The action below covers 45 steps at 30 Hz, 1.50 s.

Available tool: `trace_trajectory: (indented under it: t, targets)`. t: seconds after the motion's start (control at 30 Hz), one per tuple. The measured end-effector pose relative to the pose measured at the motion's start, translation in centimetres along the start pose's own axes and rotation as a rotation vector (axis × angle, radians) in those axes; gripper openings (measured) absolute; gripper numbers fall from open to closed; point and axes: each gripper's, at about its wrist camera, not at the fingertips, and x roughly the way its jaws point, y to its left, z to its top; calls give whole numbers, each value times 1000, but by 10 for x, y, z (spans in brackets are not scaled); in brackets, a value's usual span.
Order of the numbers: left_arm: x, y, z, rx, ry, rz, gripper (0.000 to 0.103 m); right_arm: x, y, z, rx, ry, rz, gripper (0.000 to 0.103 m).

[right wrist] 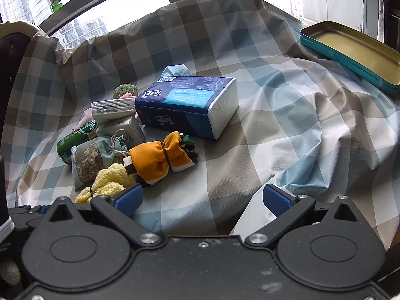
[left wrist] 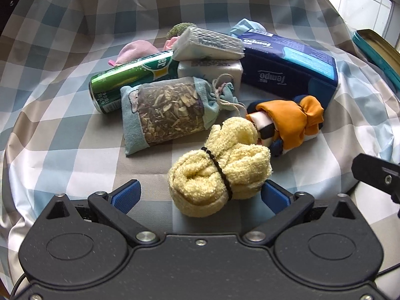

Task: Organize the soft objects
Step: 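Reach the left tool to the yellow towel roll while the right tool reaches the orange bundle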

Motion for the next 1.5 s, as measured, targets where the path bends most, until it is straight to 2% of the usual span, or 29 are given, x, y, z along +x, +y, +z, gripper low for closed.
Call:
trace_trajectory:
  t: [0.17, 0.23, 0.37, 0.6, 0.87, 1.1, 1.4, 1.5]
  targets:
    - [4, 29, 7, -46, -3, 81, 100, 12, 9, 4, -28, 16, 6, 102]
    - [6, 40, 8, -70, 10, 89, 101, 17, 15, 5, -45, 19, 13, 102]
    - [11, 50, 8, -92, 42, 83, 101, 27, 30, 9, -91, 17, 24, 102]
    - [25, 50, 3, -69, 91, 77, 100, 53, 51, 20, -168, 33, 35, 102]
    - [30, 59, 5, -84, 98, 40, 101, 87, 67, 26, -225, 56, 40, 103]
    - [29, 59, 3, -75, 94, 38, 101, 116, 65, 24, -163, 62, 31, 103]
    - [30, 58, 4, -73, 102, 38, 101, 119, 62, 15, -198, -5, 40, 103]
    - [27, 60, 4, -76, 93, 19, 97, 117, 57, 16, -172, -6, 57, 102]
